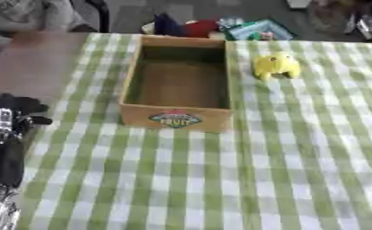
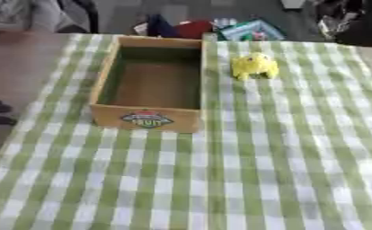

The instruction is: Pick up objects on the table and place them in the box.

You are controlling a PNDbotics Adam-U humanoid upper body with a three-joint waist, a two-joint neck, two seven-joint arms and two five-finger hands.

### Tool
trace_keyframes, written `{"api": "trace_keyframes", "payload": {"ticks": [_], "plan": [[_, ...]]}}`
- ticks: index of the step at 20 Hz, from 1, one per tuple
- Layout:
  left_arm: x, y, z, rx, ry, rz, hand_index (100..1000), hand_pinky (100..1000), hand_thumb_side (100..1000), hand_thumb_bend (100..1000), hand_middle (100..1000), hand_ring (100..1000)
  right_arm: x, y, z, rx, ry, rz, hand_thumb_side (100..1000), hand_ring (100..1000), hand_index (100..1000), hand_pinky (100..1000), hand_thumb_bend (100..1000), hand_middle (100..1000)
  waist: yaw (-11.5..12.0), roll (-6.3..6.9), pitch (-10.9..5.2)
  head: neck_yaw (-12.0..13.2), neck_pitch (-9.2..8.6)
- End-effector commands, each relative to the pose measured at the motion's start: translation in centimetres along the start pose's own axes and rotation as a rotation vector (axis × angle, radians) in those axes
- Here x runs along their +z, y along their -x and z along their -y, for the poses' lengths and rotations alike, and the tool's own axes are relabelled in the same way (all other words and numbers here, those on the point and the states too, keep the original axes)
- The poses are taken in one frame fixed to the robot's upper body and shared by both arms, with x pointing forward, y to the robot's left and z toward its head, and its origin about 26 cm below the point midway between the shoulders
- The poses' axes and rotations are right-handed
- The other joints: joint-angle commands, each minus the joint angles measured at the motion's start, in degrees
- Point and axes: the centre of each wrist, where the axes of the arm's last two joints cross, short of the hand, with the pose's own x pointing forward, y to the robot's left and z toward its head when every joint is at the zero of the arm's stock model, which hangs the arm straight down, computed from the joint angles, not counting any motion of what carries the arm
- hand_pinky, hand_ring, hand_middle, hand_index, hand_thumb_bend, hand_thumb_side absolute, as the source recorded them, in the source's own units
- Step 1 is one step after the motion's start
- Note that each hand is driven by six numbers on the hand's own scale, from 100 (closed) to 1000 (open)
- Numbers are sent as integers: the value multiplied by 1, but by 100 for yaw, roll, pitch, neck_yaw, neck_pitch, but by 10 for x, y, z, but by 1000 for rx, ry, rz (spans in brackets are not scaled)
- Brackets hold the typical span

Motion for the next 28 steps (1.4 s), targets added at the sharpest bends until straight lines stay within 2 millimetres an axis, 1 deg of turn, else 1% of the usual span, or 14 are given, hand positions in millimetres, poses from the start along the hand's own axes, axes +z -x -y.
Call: {"api": "trace_keyframes", "payload": {"ticks": [1,3,5,6,7,8,13,18,20,21,28], "plan": [[-8,-12,1,-10,43,43,507,525,621,104,552,610,0,14,15,122,-13,-48,198,766,810,588,100,755,82,4,-49,-102,-140],[-10,-14,3,-7,54,49,507,525,621,103,552,610,-2,21,13,155,-29,-78,198,787,822,606,100,778,174,5,-16,-168,-175],[-11,-15,4,-4,62,51,506,525,621,103,552,610,-4,26,10,179,-42,-106,199,830,841,636,100,824,251,10,8,-225,-203],[-11,-16,5,-4,65,52,506,524,621,102,552,610,-5,29,8,189,-50,-122,200,859,856,670,100,854,284,11,19,-251,-217],[-11,-16,5,-3,67,51,506,524,622,102,552,610,-5,32,7,201,-61,-140,201,867,862,678,100,861,315,12,27,-275,-227],[-11,-16,5,-3,68,51,506,524,621,103,552,609,-6,34,5,214,-73,-157,204,885,876,706,100,881,342,11,34,-305,-241],[-12,-17,6,2,71,54,505,524,623,105,551,609,-7,42,-8,289,-130,-208,213,912,898,759,100,905,453,4,81,-413,-339],[-13,-17,8,7,75,57,505,523,623,107,551,609,-9,44,-19,322,-177,-220,218,933,909,799,100,912,505,6,121,-479,-392],[-13,-17,8,8,76,57,505,523,623,107,551,609,-10,45,-23,326,-189,-221,218,930,911,799,100,913,520,9,132,-504,-409],[-13,-17,9,9,77,57,505,523,623,108,551,609,-11,45,-25,325,-194,-223,216,915,910,776,100,906,529,10,137,-523,-417],[-13,-17,9,12,76,57,504,522,623,110,551,609,-12,47,-37,298,-255,-235,221,904,914,770,100,898,550,19,166,-582,-420]]}}
